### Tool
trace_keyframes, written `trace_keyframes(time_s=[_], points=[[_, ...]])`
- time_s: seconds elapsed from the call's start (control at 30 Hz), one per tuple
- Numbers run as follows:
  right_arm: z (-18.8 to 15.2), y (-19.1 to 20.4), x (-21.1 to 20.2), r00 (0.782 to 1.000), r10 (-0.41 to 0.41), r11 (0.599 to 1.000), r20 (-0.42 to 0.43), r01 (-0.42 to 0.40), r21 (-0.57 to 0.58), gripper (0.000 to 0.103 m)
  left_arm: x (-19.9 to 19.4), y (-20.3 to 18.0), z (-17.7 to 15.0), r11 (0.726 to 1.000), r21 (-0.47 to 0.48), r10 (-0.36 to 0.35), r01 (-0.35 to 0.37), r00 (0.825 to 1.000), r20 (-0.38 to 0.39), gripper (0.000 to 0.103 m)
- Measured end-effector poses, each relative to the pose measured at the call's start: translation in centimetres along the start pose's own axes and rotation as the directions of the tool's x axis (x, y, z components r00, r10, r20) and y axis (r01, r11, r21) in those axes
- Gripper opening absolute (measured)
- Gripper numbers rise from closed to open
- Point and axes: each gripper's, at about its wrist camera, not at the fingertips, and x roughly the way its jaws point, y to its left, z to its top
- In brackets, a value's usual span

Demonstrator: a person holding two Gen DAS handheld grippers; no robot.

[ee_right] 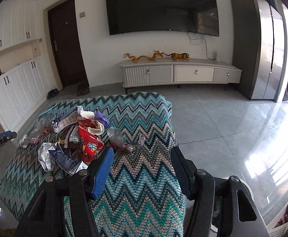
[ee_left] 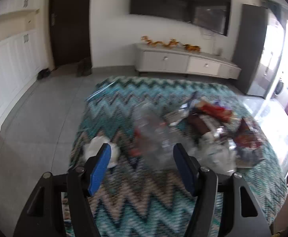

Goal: Collect trash
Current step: 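Grasp the white tissue with the left tool while the right tool grasps the plastic bottle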

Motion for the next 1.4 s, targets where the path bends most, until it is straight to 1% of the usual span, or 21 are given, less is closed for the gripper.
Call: trace_keyframes(time_s=[0.1, 0.23, 0.33, 0.47, 0.63, 0.67, 0.73, 0.77, 0.83, 0.87, 0.93, 1.03, 1.1, 1.2, 1.27, 1.3, 1.33, 1.37, 1.4], points=[[-0.1, 0.4, 1.7, 0.999, 0.008, 1.000, -0.032, -0.008, -0.013, 0.058, 1.5, 3.2, -0.8, 0.997, -0.067, 0.031, -0.032, 0.999, -0.030, 0.064], [0.1, 0.9, 4.2, 0.997, 0.015, 0.999, -0.074, -0.018, -0.036, 0.058, 3.8, 5.5, -1.1, 0.993, -0.094, 0.059, -0.065, 0.996, -0.066, 0.064], [0.5, 1.6, 6.2, 0.994, 0.018, 0.998, -0.104, -0.025, -0.066, 0.058, 5.5, 5.8, -1.0, 0.993, -0.085, 0.069, -0.076, 0.994, -0.086, 0.064], [1.1, 2.3, 9.1, 0.989, 0.028, 0.994, -0.142, -0.042, -0.096, 0.058, 7.7, 5.9, -1.0, 0.994, -0.083, 0.059, -0.068, 0.992, -0.110, 0.064], [1.6, 3.2, 12.9, 0.981, 0.038, 0.990, -0.191, -0.063, -0.127, 0.058, 9.0, 5.7, -1.3, 0.995, -0.076, 0.060, -0.071, 0.989, -0.132, 0.062], [1.6, 3.3, 13.5, 0.979, 0.039, 0.989, -0.199, -0.067, -0.134, 0.058, 9.1, 5.7, -1.4, 0.995, -0.075, 0.060, -0.071, 0.989, -0.132, 0.061], [1.7, 3.7, 14.5, 0.977, 0.043, 0.986, -0.211, -0.075, -0.148, 0.058, 9.3, 5.5, -1.5, 0.995, -0.068, 0.057, -0.067, 0.989, -0.134, 0.051], [1.7, 3.8, 15.0, 0.975, 0.045, 0.985, -0.217, -0.080, -0.155, 0.058, 9.3, 5.4, -1.5, 0.996, -0.064, 0.057, -0.066, 0.989, -0.135, 0.049], [1.7, 4.1, 16.2, 0.972, 0.046, 0.981, -0.232, -0.087, -0.171, 0.058, 9.3, 5.2, -1.6, 0.996, -0.055, 0.056, -0.064, 0.989, -0.133, 0.040], [1.7, 4.2, 16.6, 0.970, 0.043, 0.980, -0.238, -0.087, -0.177, 0.058, 9.3, 5.2, -1.6, 0.997, -0.052, 0.055, -0.062, 0.990, -0.132, 0.038], [1.6, 4.3, 17.6, 0.966, 0.040, 0.979, -0.254, -0.088, -0.183, 0.058, 9.2, 4.9, -1.6, 0.997, -0.043, 0.053, -0.059, 0.990, -0.128, 0.031], [1.3, 4.1, 18.8, 0.960, 0.024, 0.976, -0.277, -0.083, -0.201, 0.058, 9.1, 4.5, -1.6, 0.998, -0.032, 0.051, -0.055, 0.991, -0.125, 0.025], [1.0, 3.9, 19.4, 0.955, 0.020, 0.976, -0.295, -0.083, -0.202, 0.055, 8.8, 4.3, -1.6, 0.998, -0.032, 0.042, -0.047, 0.992, -0.123, 0.023], [0.6, 3.6, 19.7, 0.949, 0.030, 0.976, -0.313, -0.096, -0.197, 0.045, 8.3, 4.0, -1.6, 0.999, -0.036, 0.028, -0.033, 0.993, -0.118, 0.022], [0.3, 3.8, 19.5, 0.948, 0.028, 0.973, -0.317, -0.099, -0.211, 0.035, 7.8, 3.8, -1.7, 0.999, -0.036, 0.019, -0.023, 0.993, -0.113, 0.021], [0.2, 3.8, 19.3, 0.948, 0.031, 0.972, -0.317, -0.102, -0.211, 0.032, 7.4, 3.6, -1.7, 0.999, -0.034, 0.012, -0.015, 0.994, -0.108, 0.021], [0.1, 3.8, 18.9, 0.948, 0.037, 0.972, -0.316, -0.108, -0.209, 0.025, 7.0, 3.3, -1.8, 0.999, -0.033, 0.004, -0.008, 0.995, -0.103, 0.020], [0.0, 3.8, 18.5, 0.948, 0.043, 0.972, -0.314, -0.113, -0.206, 0.015, 6.5, 3.1, -1.8, 1.000, -0.031, -0.003, 0.000, 0.995, -0.098, 0.020], [-0.1, 3.8, 18.1, 0.949, 0.048, 0.973, -0.313, -0.116, -0.202, 0.015, 6.2, 3.0, -1.8, 1.000, -0.030, -0.008, 0.006, 0.996, -0.092, 0.020]])
